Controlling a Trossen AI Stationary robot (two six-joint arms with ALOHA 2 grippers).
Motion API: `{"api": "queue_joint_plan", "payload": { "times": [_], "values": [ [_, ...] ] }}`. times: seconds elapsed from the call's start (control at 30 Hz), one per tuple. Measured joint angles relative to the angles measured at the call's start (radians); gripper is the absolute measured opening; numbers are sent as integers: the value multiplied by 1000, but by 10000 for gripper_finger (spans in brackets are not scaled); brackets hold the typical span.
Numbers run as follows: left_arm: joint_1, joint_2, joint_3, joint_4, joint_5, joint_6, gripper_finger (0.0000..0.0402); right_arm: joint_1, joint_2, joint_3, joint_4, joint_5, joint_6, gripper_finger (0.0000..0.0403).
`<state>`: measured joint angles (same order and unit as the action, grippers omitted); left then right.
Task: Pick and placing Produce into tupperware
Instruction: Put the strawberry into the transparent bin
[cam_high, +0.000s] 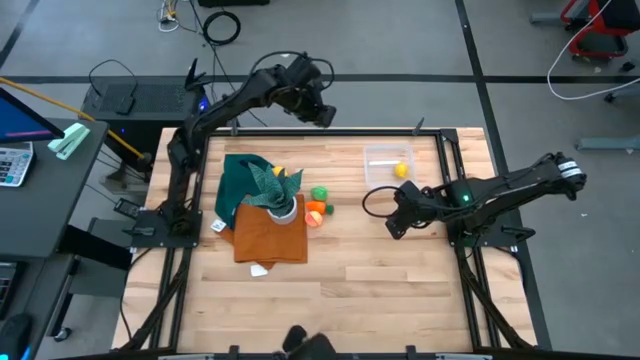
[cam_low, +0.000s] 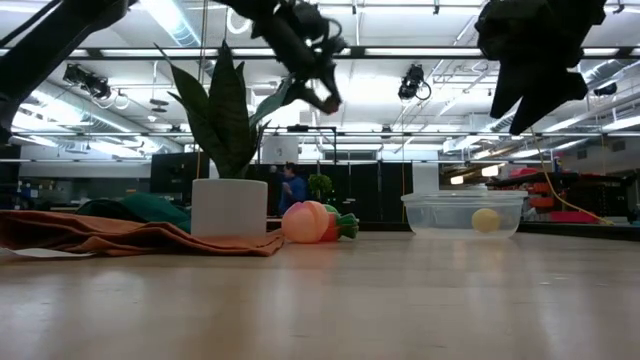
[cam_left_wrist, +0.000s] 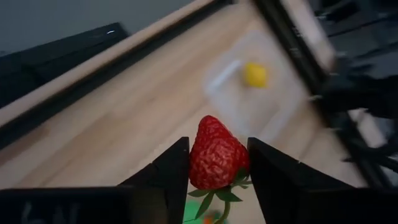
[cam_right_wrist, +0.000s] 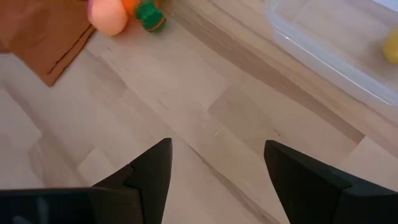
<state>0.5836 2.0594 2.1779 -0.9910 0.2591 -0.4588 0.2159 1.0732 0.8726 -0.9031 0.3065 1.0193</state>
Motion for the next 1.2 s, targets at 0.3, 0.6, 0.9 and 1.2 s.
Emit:
{"api": "queue_joint_plan", "payload": {
  "times": [0.3, 0.6, 0.9, 1.2],
  "values": [
    [-132, 1, 43, 95, 17, -49, 142, 100, -38, 0, 0, -3, 9, 219],
    [-218, 11, 41, 152, 12, 39, 156, 276, -43, 0, 54, -55, 73, 219],
    [-222, 89, 39, 341, 123, 60, 157, 359, -34, 0, 185, 19, 208, 219],
    [-248, 122, 39, 417, 149, 157, 145, 359, -17, 0, 237, 16, 263, 219]
  ]
}}
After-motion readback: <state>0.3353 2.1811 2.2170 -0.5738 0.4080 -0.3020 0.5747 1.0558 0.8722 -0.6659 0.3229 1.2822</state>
